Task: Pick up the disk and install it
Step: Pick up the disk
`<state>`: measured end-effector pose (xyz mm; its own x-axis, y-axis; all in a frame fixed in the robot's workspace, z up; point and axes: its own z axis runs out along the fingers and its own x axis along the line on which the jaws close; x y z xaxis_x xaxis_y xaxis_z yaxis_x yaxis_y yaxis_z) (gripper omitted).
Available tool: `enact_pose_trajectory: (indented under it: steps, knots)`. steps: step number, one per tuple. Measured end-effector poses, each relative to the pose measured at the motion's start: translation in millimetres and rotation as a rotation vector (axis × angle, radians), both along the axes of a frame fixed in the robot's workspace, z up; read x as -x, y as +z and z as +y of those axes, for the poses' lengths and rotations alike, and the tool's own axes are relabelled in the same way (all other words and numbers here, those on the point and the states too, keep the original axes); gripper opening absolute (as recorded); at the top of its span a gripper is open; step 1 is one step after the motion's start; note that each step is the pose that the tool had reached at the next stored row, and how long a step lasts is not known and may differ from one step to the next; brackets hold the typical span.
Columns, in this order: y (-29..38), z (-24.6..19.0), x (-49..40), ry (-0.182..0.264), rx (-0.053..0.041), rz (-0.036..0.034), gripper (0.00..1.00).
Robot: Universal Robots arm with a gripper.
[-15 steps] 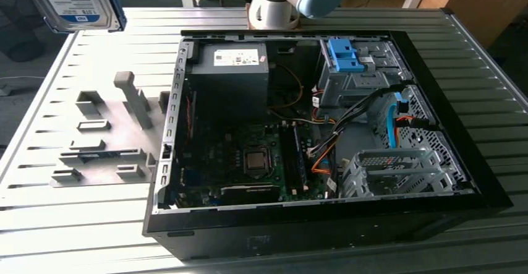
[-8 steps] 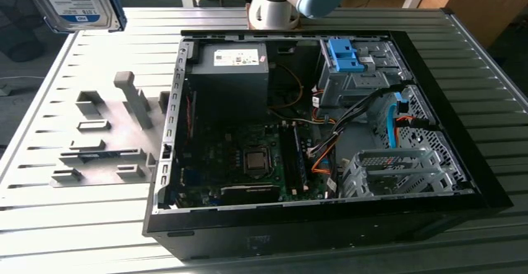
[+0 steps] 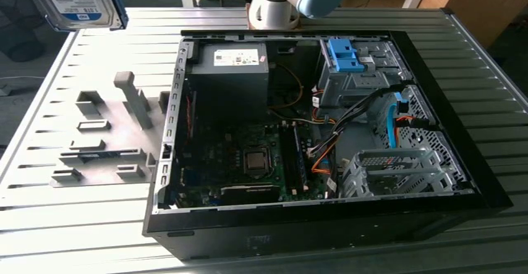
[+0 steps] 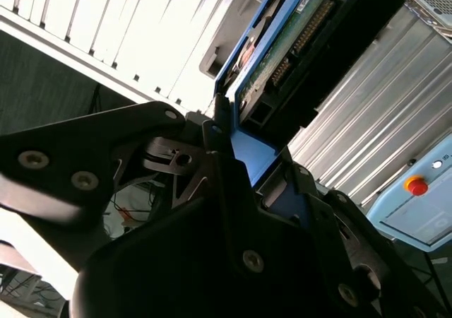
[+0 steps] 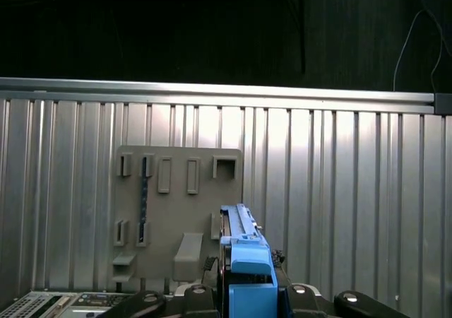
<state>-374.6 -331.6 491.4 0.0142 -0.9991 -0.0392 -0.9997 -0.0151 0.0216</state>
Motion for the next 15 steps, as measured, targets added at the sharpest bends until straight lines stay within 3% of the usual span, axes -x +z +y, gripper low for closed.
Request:
enact_pose_trajectory:
  steps: [4, 7, 15]
  knots:
    - [9.0, 0.0, -0.3, 0.0, 0.0002, 0.001, 0.37]
    - [9.4, -2.3, -0.5, 0.0, 0.0001, 0.0009, 0.37]
    - [9.4, -20.0, -0.5, 0.0, 0.0002, 0.0008, 0.37]
